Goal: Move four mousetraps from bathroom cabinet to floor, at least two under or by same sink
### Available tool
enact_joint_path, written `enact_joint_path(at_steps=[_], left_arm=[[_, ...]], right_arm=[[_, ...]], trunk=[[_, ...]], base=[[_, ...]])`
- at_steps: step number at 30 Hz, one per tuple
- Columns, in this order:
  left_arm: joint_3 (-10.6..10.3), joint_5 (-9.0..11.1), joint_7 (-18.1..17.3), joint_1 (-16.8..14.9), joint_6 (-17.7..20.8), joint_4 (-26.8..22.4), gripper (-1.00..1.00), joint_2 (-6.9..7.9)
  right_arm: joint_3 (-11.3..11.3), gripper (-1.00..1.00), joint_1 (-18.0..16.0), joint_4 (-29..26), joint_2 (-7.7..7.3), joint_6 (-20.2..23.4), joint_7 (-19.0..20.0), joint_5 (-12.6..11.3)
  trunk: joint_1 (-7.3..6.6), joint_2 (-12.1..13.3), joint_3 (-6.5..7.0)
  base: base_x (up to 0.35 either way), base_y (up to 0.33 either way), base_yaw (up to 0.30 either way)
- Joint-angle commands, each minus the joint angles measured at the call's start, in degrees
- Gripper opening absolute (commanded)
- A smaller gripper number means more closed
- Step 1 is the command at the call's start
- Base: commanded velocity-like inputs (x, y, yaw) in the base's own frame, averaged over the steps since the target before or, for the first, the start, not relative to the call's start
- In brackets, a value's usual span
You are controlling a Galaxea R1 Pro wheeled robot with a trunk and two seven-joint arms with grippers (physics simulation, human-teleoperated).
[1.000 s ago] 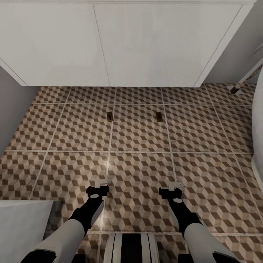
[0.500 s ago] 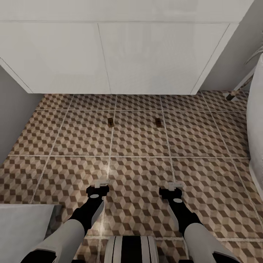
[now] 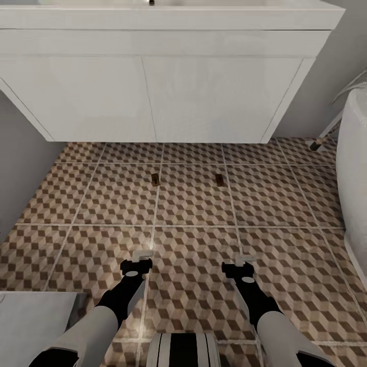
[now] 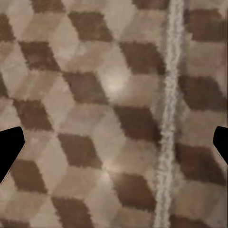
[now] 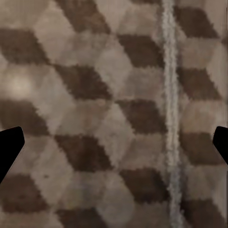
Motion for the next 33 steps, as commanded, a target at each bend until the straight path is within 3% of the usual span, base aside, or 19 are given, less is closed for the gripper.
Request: enact_joint_path(at_steps=[1,33], left_arm=[[-0.4,0.0,0.4,0.0,0.5,-0.1,1.00,0.04],[-0.4,0.0,0.0,0.0,0.5,-0.1,1.00,0.04]], right_arm=[[-0.3,1.00,0.0,0.0,0.06,0.1,-0.1,0.5],[-0.4,1.00,0.0,0.1,0.06,0.5,-0.2,0.4]], trunk=[[-0.03,0.0,0.19],[-0.86,0.4,7.28]], base=[[0.000,0.000,0.000],[0.000,0.000,0.000]])
